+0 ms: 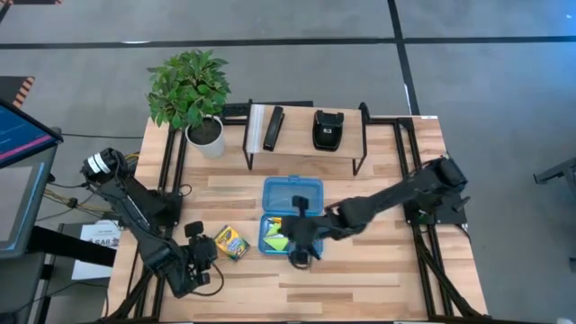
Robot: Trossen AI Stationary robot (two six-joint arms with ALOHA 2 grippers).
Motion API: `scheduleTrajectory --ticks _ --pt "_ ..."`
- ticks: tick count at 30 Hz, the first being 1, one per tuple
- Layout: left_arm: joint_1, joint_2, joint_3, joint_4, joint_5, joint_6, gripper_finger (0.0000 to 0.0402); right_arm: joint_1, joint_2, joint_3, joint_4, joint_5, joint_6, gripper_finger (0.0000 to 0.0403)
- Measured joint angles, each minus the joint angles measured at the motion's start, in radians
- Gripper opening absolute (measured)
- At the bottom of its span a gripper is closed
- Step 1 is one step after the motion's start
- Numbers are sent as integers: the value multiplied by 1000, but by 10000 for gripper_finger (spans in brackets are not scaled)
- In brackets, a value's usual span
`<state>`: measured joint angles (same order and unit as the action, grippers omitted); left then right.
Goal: Pack school essentials
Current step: Put the yellow crayon box into the blue supply box
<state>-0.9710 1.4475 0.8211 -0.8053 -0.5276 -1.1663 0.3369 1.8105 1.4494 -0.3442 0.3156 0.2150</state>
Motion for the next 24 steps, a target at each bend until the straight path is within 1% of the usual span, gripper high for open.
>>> scheduleTrajectory --ticks 1,3,7,9,11,15,19,22,24 --pt "-12 0 -14 28 -7 -31 151 -17 13 -1 1 -20 -5 21" --pt "-26 2 -46 88 -12 -95 151 -54 50 3 65 -61 -15 21" --pt "-30 8 -112 188 3 -157 151 -120 123 24 122 -138 -44 21" --pt "-25 8 -146 212 20 -192 151 -145 157 53 103 -158 -60 21" --pt "-22 8 -171 220 30 -232 151 -164 211 114 127 -185 -72 21" --pt "-20 8 -202 232 53 -278 151 -178 325 247 117 -217 -110 21" --pt "-20 8 -222 272 70 -287 151 -187 432 400 23 -216 -142 21" --pt "-19 8 -239 314 65 -278 151 -203 486 490 -83 -215 -148 21" --pt "-17 8 -242 329 53 -274 151 -213 517 530 -116 -213 -148 21"
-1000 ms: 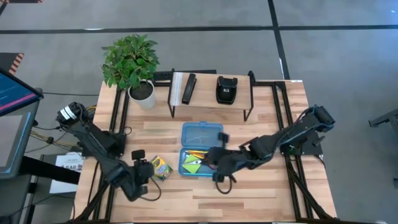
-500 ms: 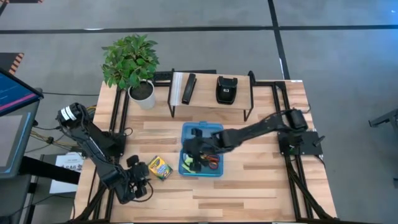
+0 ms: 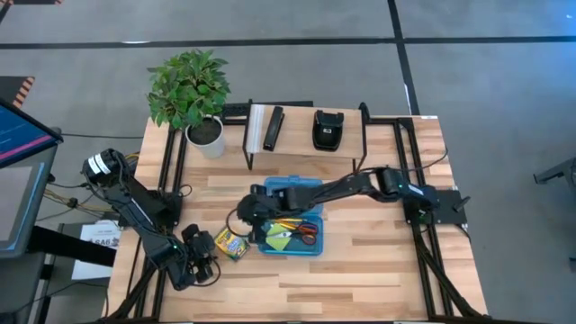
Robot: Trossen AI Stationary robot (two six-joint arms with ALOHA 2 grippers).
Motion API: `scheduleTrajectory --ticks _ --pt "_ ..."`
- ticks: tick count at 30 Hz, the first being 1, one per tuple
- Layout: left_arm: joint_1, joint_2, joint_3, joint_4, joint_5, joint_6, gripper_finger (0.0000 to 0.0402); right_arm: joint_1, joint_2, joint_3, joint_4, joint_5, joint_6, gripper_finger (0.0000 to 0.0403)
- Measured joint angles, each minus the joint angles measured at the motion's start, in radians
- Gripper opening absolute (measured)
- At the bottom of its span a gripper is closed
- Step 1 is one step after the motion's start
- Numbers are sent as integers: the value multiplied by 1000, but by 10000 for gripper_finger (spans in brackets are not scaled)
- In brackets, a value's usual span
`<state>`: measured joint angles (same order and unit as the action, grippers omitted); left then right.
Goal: Pack school essentials
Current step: Put the yellow crayon box into the blue supply box
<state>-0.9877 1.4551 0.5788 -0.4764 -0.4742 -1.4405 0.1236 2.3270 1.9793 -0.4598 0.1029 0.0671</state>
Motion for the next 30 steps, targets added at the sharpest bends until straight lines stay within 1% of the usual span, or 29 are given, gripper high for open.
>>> scheduleTrajectory --ticks 1,3,5,12,17,22,30 --pt "3 2 0 9 -8 2 151 -4 11 15 -40 5 0 21" --pt "9 3 0 6 -13 7 151 -13 33 39 -38 6 0 21" --pt "15 3 0 13 -15 14 151 -16 37 43 -76 8 0 21" --pt "57 22 0 32 -35 35 151 -15 37 45 -82 6 0 21" --pt "83 63 4 45 -40 40 151 1 55 47 -54 -23 -16 21" --pt "89 73 4 55 -59 31 151 21 98 44 -44 -29 -37 21" --pt "93 76 1 64 -115 25 151 17 101 45 -44 -29 -32 28"
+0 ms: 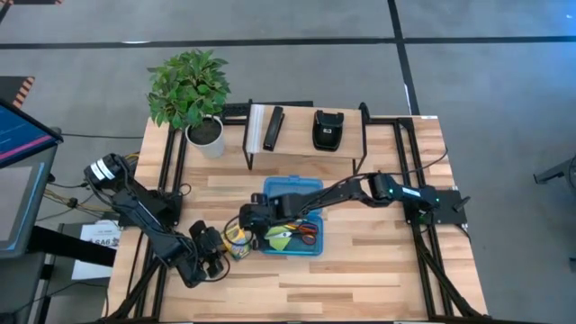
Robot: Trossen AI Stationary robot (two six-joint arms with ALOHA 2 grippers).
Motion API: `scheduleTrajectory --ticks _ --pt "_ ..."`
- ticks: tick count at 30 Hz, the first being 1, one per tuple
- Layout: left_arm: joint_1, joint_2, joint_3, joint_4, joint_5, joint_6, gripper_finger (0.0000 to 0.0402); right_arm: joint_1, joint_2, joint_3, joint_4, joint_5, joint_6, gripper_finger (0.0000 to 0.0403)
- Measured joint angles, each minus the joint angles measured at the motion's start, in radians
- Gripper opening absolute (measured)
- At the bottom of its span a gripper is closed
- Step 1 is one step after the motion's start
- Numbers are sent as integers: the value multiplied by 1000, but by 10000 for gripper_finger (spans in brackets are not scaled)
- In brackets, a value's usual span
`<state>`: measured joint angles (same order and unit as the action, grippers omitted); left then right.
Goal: Pack school essentials
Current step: Put the yellow crayon box into the blue supply box
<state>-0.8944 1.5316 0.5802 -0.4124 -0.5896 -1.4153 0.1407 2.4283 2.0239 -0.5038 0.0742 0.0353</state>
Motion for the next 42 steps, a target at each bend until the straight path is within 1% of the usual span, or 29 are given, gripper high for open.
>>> scheduleTrajectory --ticks 4,11,16,19,26,42 --pt "19 1 -1 -3 -13 0 151 1 0 0 12 -2 -6 34" --pt "70 1 -2 15 -16 68 151 0 0 0 5 -1 -8 36" --pt "93 2 -3 15 -30 80 151 0 0 0 -17 -2 -11 35" --pt "99 2 -3 16 -44 80 151 0 -1 0 -46 -2 -11 35" --pt "99 2 -3 9 -35 88 151 -5 -5 2 -140 2 -10 35" --pt "97 0 -1 -10 10 90 151 -3 -11 0 -130 3 17 35"
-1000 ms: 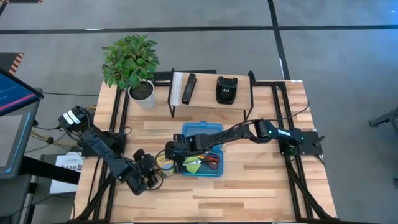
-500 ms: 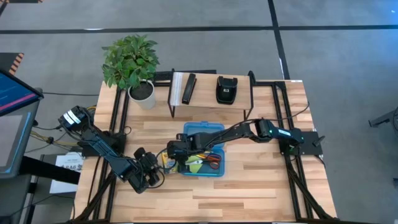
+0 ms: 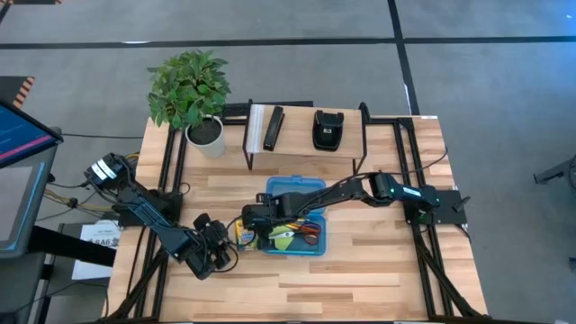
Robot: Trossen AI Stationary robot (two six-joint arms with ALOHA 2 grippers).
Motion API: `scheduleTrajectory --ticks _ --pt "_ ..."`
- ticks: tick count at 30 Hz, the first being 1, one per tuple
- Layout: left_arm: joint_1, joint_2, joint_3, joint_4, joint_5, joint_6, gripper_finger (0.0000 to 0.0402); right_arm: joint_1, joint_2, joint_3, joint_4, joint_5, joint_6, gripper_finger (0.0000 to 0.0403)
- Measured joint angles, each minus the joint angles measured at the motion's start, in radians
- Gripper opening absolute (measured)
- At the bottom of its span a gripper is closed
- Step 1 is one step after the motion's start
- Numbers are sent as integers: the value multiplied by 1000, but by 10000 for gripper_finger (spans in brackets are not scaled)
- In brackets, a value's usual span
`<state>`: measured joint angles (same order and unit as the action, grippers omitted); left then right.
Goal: Pack school essentials
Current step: Put the yellow crayon box into the blue supply box
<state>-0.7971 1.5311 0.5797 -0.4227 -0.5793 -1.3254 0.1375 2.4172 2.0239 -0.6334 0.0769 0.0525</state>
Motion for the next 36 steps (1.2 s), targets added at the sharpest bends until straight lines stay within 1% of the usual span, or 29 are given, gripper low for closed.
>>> scheduleTrajectory --ticks 19,26,28,32,36 --pt "0 -1 1 -16 20 -4 151 18 -1 0 4 5 44 35" --pt "0 -1 1 -18 22 -3 151 35 -1 40 1 3 46 35" --pt "-1 -1 1 -21 22 -3 151 35 -2 44 -11 0 43 35" --pt "-1 -1 1 -23 22 -4 151 34 -2 42 -94 0 49 35" --pt "-1 0 1 -25 21 -3 151 35 4 25 -101 3 60 35"
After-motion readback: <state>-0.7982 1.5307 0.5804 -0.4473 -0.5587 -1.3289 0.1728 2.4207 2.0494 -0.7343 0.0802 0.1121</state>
